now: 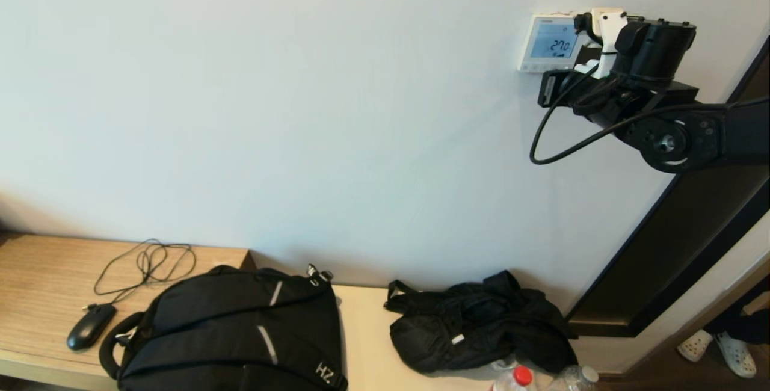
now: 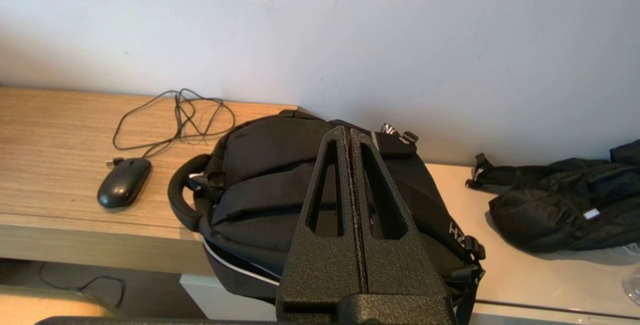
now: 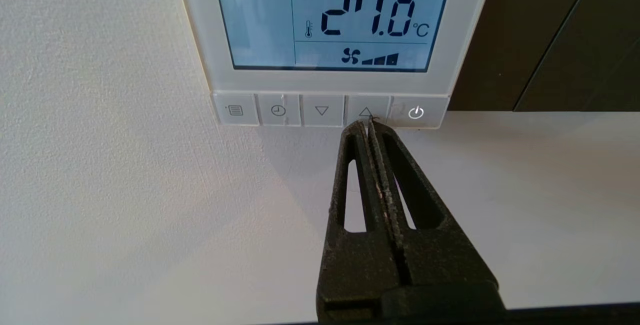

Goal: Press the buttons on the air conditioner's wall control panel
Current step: Press the temperature increase button

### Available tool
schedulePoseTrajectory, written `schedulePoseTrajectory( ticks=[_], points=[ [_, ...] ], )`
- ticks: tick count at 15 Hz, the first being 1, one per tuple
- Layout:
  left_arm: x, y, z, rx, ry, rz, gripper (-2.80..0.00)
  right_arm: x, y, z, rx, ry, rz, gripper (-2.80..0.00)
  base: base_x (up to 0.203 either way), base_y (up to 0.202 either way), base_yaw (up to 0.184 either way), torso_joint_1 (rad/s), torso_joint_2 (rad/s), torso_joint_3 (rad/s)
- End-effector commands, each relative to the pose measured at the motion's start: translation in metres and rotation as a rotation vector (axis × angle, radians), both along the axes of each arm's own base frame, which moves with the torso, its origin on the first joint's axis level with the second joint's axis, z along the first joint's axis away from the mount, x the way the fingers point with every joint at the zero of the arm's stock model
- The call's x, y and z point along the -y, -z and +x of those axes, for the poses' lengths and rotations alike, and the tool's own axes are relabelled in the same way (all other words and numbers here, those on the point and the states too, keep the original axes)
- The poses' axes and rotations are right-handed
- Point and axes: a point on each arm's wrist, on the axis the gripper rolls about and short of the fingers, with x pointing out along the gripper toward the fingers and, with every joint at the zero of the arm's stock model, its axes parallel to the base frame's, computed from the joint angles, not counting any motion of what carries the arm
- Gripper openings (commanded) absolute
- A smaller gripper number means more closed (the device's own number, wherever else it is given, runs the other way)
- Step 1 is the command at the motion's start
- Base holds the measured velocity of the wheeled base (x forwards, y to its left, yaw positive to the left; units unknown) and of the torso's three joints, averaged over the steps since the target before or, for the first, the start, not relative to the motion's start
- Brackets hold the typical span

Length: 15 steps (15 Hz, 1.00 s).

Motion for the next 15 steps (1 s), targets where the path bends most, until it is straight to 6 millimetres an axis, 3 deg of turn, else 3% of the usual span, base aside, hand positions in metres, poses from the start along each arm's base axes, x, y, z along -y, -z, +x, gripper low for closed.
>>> schedulePoseTrajectory(
  ticks=[1,15],
  points=[
    [0.0000,0.0000,0.0000,0.000,-0.001,0.000,-2.80,0.0008,-0.0043,-0.0074,0.010,0.002,0.001,-2.80,0.000,0.000,0.000,0.000,0.00,0.000],
    [0.0000,0.0002,0.0000,-0.001,-0.001,0.000,-2.80,-0.0006,-0.0015,-0.0024,0.006,0.001,0.000,-2.80,0.000,0.000,0.000,0.000,0.00,0.000]
  ],
)
